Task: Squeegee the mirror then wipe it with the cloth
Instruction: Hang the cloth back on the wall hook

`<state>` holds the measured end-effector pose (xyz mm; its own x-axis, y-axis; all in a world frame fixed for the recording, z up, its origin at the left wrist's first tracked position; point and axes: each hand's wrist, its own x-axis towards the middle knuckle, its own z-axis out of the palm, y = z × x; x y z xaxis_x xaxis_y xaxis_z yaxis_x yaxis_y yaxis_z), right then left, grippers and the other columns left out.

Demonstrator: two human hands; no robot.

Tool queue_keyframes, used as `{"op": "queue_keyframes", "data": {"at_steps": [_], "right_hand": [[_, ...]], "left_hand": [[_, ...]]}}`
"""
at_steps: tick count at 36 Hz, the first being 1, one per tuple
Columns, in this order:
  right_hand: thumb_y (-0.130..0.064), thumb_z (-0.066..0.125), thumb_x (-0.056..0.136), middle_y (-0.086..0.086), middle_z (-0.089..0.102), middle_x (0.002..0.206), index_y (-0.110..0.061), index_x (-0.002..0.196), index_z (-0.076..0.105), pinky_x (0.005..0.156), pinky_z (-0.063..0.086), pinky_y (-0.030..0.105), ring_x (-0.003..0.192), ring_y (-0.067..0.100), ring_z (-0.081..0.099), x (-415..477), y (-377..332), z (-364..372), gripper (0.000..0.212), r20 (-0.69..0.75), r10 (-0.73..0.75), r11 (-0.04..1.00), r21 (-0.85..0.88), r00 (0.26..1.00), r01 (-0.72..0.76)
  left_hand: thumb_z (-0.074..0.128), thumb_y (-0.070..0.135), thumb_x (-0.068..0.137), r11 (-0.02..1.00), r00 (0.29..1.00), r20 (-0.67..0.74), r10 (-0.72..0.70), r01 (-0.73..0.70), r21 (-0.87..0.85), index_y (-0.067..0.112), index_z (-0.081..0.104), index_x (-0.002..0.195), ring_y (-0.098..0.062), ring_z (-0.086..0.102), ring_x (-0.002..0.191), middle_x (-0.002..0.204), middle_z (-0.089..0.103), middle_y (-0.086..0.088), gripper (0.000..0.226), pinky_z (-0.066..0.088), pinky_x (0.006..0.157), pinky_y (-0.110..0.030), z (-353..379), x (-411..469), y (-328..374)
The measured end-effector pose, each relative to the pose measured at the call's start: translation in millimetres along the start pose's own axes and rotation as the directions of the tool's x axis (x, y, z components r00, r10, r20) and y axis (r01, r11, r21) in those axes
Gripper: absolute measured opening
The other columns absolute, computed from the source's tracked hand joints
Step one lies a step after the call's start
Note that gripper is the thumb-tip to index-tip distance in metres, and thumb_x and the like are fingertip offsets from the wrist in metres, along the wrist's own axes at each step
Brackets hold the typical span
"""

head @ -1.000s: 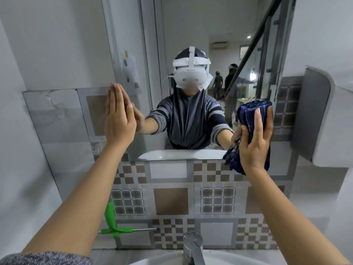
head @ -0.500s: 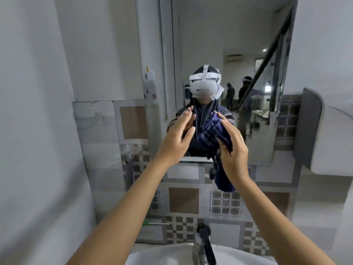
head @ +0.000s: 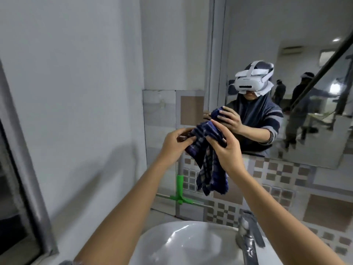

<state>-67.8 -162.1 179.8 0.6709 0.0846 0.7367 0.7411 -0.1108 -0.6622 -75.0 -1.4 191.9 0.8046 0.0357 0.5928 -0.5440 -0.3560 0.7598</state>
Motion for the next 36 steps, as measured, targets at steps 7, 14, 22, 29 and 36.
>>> {"op": "queue_keyframes", "data": {"at_steps": [7, 14, 22, 29, 36], "right_hand": [[-0.013, 0.068, 0.083, -0.015, 0.063, 0.093, -0.019, 0.116, 0.057, 0.075, 0.051, 0.012, 0.088, -0.007, 0.062, 16, -5, 44, 0.035, -0.018, 0.014, 0.999, -0.042, 1.0, -0.015], [-0.014, 0.067, 0.084, 0.003, 0.064, 0.107, -0.017, 0.115, 0.056, 0.08, 0.054, 0.029, 0.101, 0.017, 0.062, 51, -1, 85, 0.033, 0.095, 0.135, 0.984, -0.13, 0.986, -0.122], [-0.016, 0.072, 0.08, 0.004, 0.061, 0.113, -0.023, 0.119, 0.052, 0.076, 0.058, 0.036, 0.096, 0.02, 0.065, 78, -9, 119, 0.044, 0.153, 0.266, 0.96, 0.044, 0.952, -0.275], [-0.016, 0.062, 0.089, 0.01, 0.066, 0.109, -0.021, 0.11, 0.059, 0.078, 0.057, 0.046, 0.095, 0.024, 0.067, 92, 0, 136, 0.023, 0.066, 0.321, 0.933, 0.148, 0.945, -0.328], [-0.014, 0.063, 0.086, 0.003, 0.07, 0.093, -0.02, 0.101, 0.067, 0.079, 0.056, 0.033, 0.088, 0.017, 0.066, 142, -6, 140, 0.016, -0.183, 0.137, 0.977, -0.137, 0.974, -0.163]], "left_hand": [[0.068, 0.009, 0.082, 0.978, 0.99, -0.106, 0.097, -0.075, 0.195, 0.011, 0.069, 0.105, -0.016, 0.065, 0.088, 0.1, 0.07, -0.005, 0.024, 0.051, 0.081, -0.02, -51, 9, -13], [0.067, 0.008, 0.082, 0.917, 0.963, -0.133, 0.233, -0.172, 0.359, 0.009, 0.07, 0.103, -0.012, 0.058, 0.083, 0.093, 0.065, -0.009, 0.021, 0.041, 0.074, -0.004, -93, 42, -23], [0.065, 0.006, 0.083, 0.906, 0.934, -0.185, 0.304, -0.224, 0.358, 0.01, 0.07, 0.103, -0.008, 0.058, 0.084, 0.097, 0.066, -0.007, 0.021, 0.043, 0.077, -0.005, -122, 82, -39], [0.064, 0.003, 0.083, 0.924, 0.928, -0.209, 0.31, -0.242, 0.295, 0.011, 0.072, 0.099, -0.008, 0.06, 0.085, 0.095, 0.066, -0.006, 0.02, 0.046, 0.082, -0.011, -130, 101, -51], [0.066, 0.001, 0.08, 0.93, 0.889, -0.299, 0.347, -0.285, 0.232, 0.01, 0.073, 0.093, 0.003, 0.055, 0.077, 0.091, 0.066, -0.005, 0.017, 0.04, 0.078, -0.002, -132, 128, -47]]}}
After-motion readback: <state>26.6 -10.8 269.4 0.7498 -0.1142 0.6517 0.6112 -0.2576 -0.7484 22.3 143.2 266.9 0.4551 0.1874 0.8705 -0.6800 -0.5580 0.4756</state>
